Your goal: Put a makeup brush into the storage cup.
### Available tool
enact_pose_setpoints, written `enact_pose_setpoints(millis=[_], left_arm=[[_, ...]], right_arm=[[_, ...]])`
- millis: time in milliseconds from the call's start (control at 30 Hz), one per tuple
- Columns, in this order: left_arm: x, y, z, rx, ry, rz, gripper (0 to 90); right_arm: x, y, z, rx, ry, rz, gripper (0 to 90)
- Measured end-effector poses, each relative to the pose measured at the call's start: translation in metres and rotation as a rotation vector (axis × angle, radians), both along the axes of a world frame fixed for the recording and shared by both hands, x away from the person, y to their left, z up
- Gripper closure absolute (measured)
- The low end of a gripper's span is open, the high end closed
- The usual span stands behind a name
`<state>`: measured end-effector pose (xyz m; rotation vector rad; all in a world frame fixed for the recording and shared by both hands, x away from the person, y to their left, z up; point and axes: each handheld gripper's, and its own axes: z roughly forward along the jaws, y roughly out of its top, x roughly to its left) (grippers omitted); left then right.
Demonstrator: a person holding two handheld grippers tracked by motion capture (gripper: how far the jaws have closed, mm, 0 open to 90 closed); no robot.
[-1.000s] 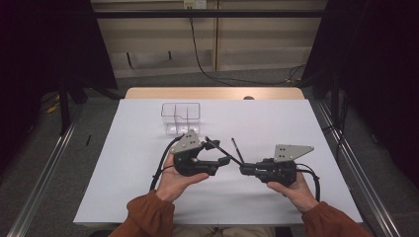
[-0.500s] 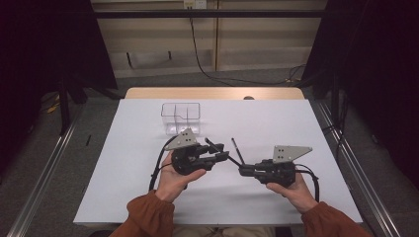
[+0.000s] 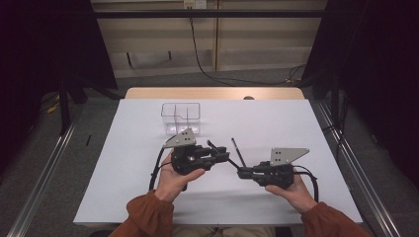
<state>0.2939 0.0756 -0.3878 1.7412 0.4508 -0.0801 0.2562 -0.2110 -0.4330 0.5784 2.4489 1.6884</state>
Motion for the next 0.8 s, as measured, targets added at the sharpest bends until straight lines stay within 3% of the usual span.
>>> enact_pose_setpoints(millis=[200,400,800], left_arm=[[-0.0007,-0.0006,0.0025,-0.007,0.015,-0.024,80.9],[-0.0014,-0.0018,0.0031,-0.033,0.031,-0.032,82.5],[-0.0051,-0.0044,0.0071,-0.033,0.028,-0.035,83.9]], right_arm=[[-0.0008,0.0046,-0.0022,-0.017,-0.002,0.016,84.2],[-0.0003,0.0034,-0.0019,0.002,0.002,0.012,83.8],[0.0002,0.0059,-0.0035,0.016,0.018,0.028,83.3]])
